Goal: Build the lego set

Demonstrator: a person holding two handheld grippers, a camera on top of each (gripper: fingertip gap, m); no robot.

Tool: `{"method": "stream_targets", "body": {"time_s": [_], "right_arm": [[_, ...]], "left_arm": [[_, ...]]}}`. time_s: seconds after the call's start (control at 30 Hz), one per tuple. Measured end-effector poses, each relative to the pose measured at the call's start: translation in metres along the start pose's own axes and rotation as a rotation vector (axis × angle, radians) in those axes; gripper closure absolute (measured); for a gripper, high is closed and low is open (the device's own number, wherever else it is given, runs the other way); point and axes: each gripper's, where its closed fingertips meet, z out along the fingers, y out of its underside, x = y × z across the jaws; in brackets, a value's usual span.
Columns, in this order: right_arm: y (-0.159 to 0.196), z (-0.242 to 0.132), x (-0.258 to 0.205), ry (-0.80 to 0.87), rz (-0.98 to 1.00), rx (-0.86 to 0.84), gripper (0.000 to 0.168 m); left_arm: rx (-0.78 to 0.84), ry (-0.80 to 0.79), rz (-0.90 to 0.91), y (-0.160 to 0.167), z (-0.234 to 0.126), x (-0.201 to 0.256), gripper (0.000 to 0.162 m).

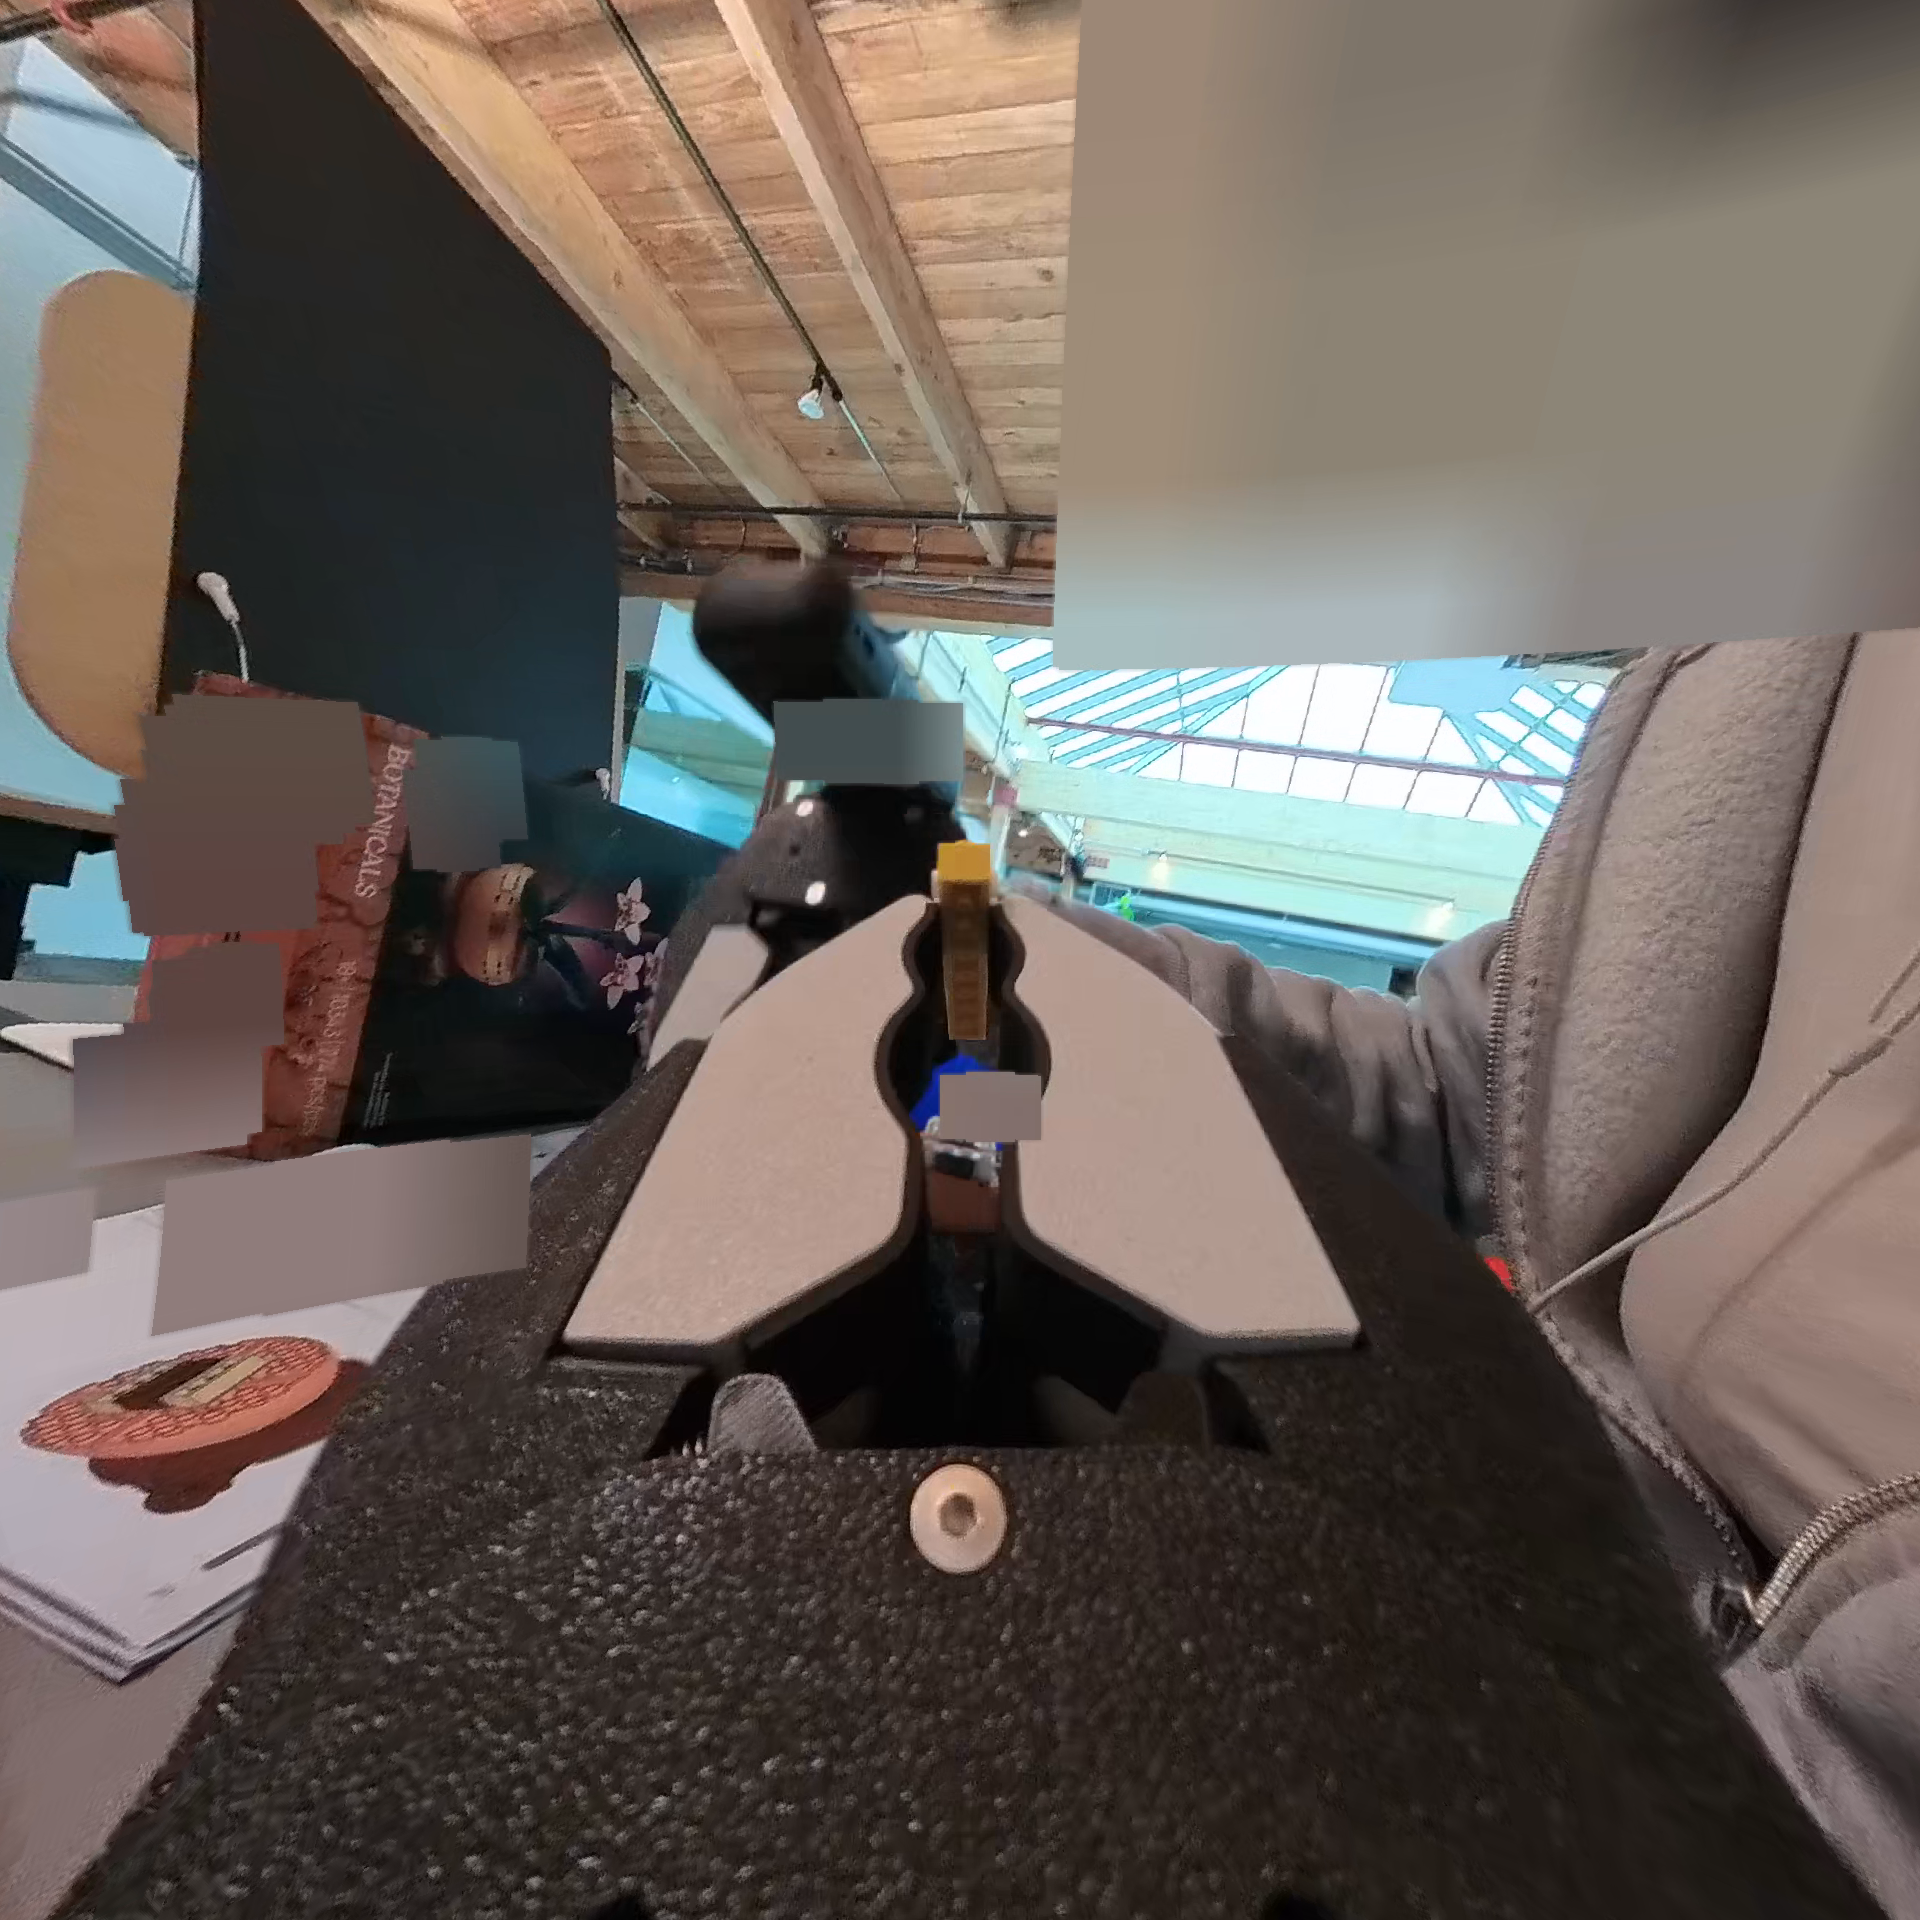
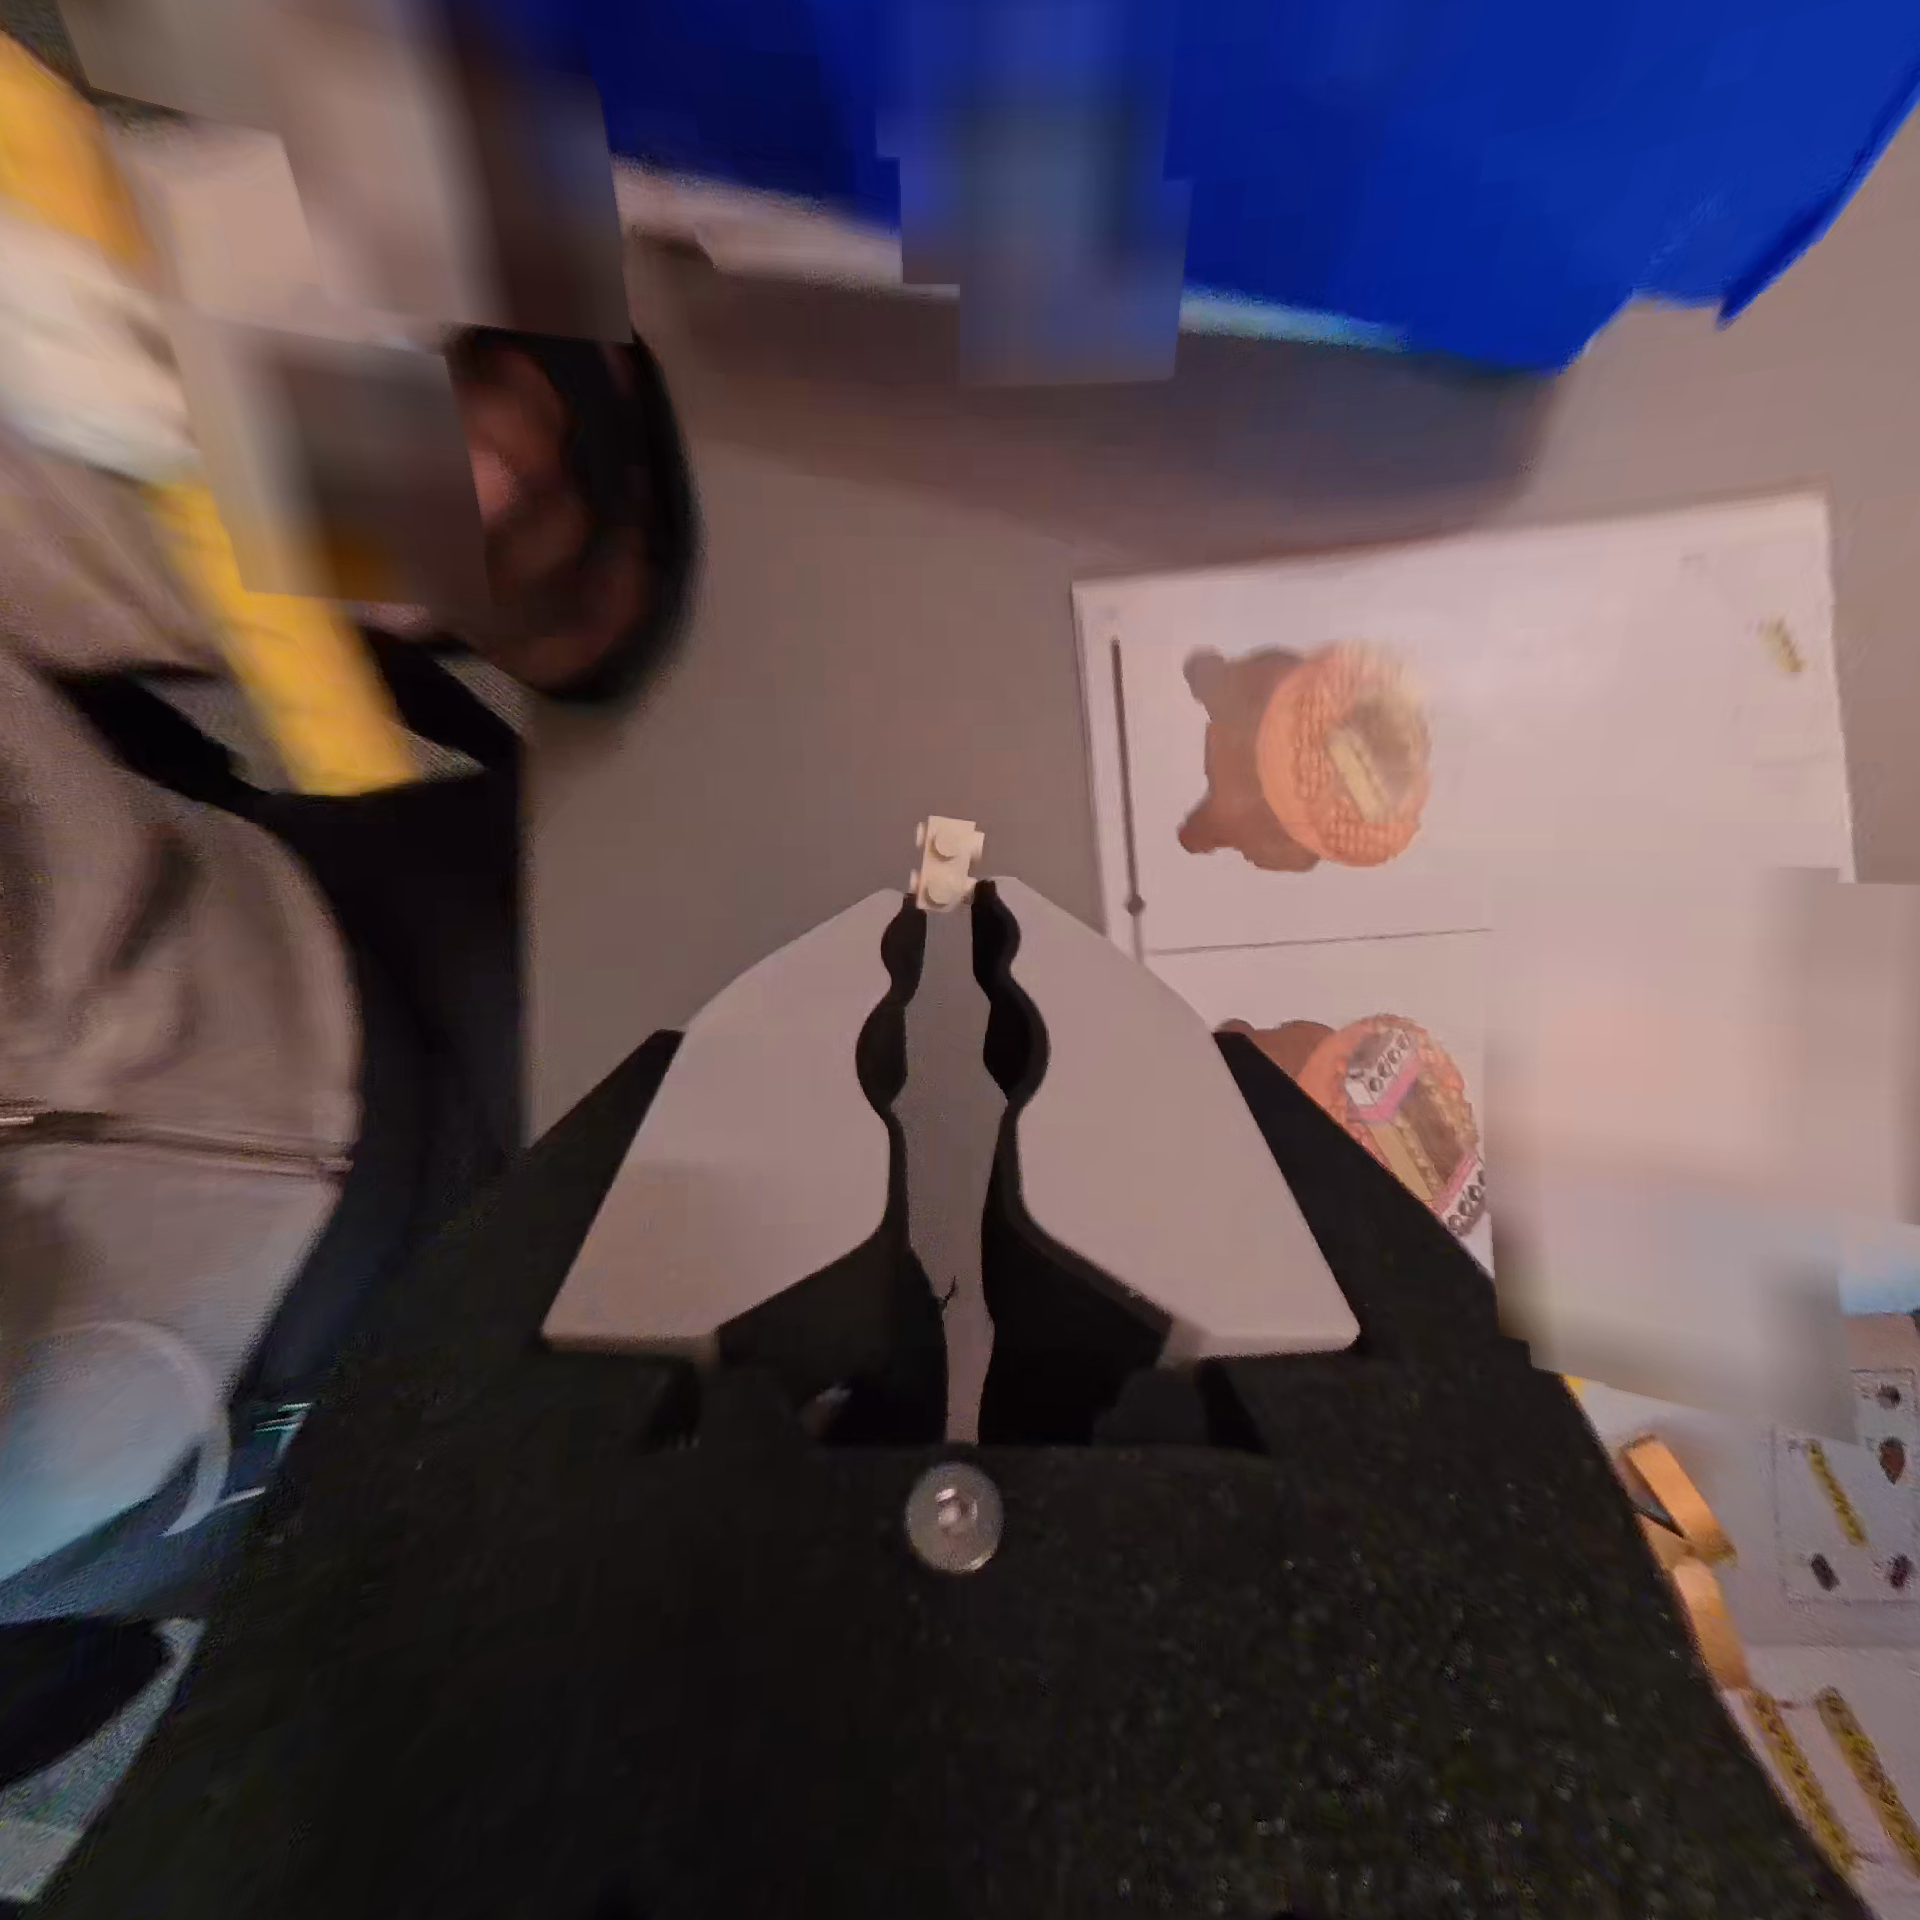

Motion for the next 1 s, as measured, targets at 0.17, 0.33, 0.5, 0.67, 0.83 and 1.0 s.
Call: {"method": "stream_targets", "body": {"time_s": [0.17, 0.33, 0.5, 0.67, 0.83, 1.0], "right_arm": [[-0.05, -0.059, -0.052, -0.176, -0.052, 0.224, 0.159], [-0.056, -0.059, -0.082, -0.258, -0.081, 0.181, 0.159], [-0.054, -0.068, -0.085, -0.239, -0.108, 0.119, 0.159], [-0.048, -0.081, -0.09, -0.252, -0.14, 0.065, 0.159], [-0.034, -0.088, -0.087, -0.229, -0.139, 0.011, 0.159], [-0.029, -0.097, -0.081, -0.214, -0.135, 0.024, 0.159]], "left_arm": [[0.087, 0.04, -0.043, -0.011, 0.002, 0.009, 0.155], [0.176, 0.053, -0.118, -0.021, 0.006, 0.015, 0.155], [0.179, 0.051, -0.082, -0.02, 0.014, 0.023, 0.155], [0.154, 0.088, -0.154, -0.01, 0.029, 0.03, 0.155], [0.132, 0.081, -0.15, -0.002, 0.044, 0.033, 0.155], [0.153, 0.068, -0.173, 0.002, 0.056, 0.03, 0.155]]}}
